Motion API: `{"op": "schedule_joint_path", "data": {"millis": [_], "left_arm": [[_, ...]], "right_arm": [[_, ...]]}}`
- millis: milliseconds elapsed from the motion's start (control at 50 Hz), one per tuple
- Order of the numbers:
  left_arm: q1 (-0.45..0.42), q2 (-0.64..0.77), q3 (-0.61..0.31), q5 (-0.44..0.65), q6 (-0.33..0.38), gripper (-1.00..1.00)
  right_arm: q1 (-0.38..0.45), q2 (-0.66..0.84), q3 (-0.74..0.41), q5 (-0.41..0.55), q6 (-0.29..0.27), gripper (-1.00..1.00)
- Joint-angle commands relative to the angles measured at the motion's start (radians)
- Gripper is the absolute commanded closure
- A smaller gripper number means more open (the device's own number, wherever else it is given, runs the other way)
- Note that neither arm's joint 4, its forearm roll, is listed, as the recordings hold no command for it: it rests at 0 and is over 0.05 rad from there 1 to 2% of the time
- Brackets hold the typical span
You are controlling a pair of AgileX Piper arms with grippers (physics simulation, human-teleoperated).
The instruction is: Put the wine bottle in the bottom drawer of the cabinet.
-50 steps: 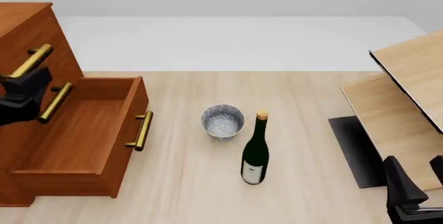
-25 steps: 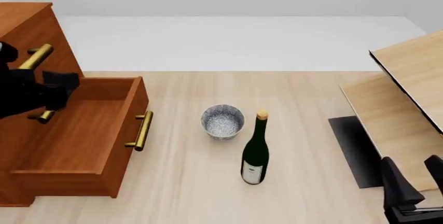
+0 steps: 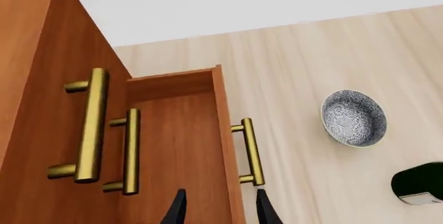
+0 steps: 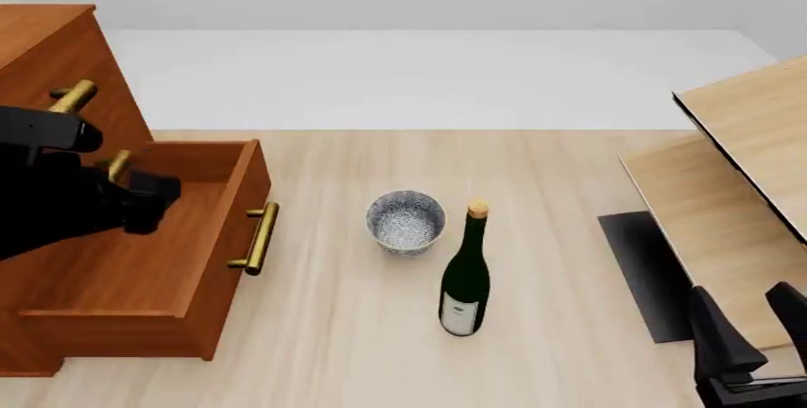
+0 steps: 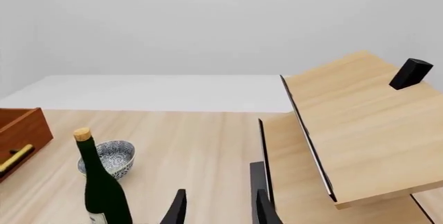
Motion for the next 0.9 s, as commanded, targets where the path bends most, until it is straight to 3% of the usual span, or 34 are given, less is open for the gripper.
{"op": "schedule_joint_path", "data": {"millis": [20,220,560,900], "left_arm": [[-0.028,0.026,0.057,-0.041,-0.007,-1.0],[-0.025,0.046,0.099,-0.091,-0.026,-1.0],[-0.044,0.083,0.174,-0.182,-0.061,-1.0],[-0.048,0.17,0.226,-0.3,-0.047,-1.0]], "right_arm": [[0.005,-0.002,0.0,0.005,-0.002,-1.0],[0.005,-0.003,-0.001,0.005,0.014,-1.0],[0.01,0.002,0.0,0.004,-0.005,-1.0],[0.014,-0.001,0.0,0.01,-0.004,-1.0]]}}
